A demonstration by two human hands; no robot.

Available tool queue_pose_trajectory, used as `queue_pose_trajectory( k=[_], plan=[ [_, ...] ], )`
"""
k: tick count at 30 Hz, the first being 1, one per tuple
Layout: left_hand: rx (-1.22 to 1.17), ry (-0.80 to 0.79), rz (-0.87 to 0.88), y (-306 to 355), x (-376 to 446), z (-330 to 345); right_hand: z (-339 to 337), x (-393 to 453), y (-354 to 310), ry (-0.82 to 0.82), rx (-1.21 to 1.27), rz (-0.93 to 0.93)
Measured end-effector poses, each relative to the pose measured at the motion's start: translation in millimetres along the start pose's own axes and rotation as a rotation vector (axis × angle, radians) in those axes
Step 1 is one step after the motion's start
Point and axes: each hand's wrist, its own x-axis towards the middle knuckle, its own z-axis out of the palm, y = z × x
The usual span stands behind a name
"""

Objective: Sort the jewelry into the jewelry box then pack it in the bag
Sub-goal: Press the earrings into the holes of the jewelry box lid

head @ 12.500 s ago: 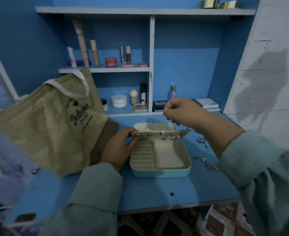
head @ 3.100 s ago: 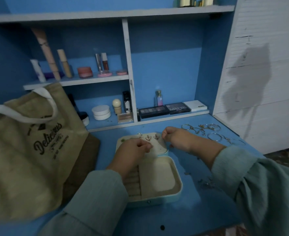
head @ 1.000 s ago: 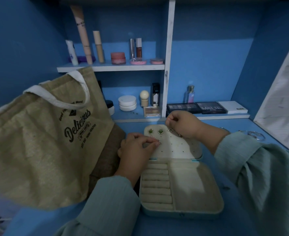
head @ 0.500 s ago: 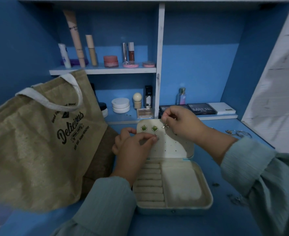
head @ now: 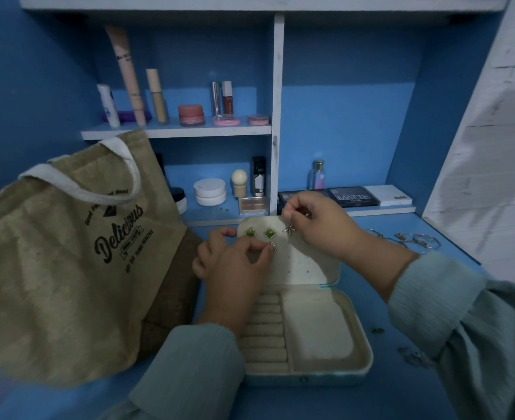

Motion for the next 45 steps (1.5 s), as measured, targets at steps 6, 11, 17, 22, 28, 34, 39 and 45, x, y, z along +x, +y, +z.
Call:
queue_pose_trajectory(
  k=[6,11,17,22,28,34,39,45],
  plan=[
    [-0.042,0.104,-0.018,2.8,-1.3,1.3,-5.4,-5.2,-6.6,-0.009,0.018,0.005],
    [-0.281,0.129,-0.049,4.1,-5.5,-5.3,-15.3,-7.4,-16.2,-0.026,0.004,0.066],
    [-0.192,0.011,0.097,0.1,-10.6,-24.5,-30.6,-9.7,-37.1,-0.213,-0.111,0.175],
    [-0.055,0.016,0.307,-12.1,-26.0,-33.8,-33.3,-19.4,-52.7,-0.471,-0.147,0.241],
    [0.075,0.113,0.609,-30.8,-30.5,-31.7,-17.9,-30.7,-53.2,-0.577,-0.205,0.227],
    [0.123,0.281,0.785,-40.8,-27.3,-22.9,-4.6,-35.6,-48.0,-0.589,-0.181,0.238],
    [0.091,0.327,0.8,-43.3,-26.0,-18.1,-0.4,-34.8,-47.9,-0.604,-0.24,0.215],
    [0.092,0.343,0.805,-45.3,-27.4,-17.1,2.6,-34.4,-45.9,-0.605,-0.283,0.193]
  ],
)
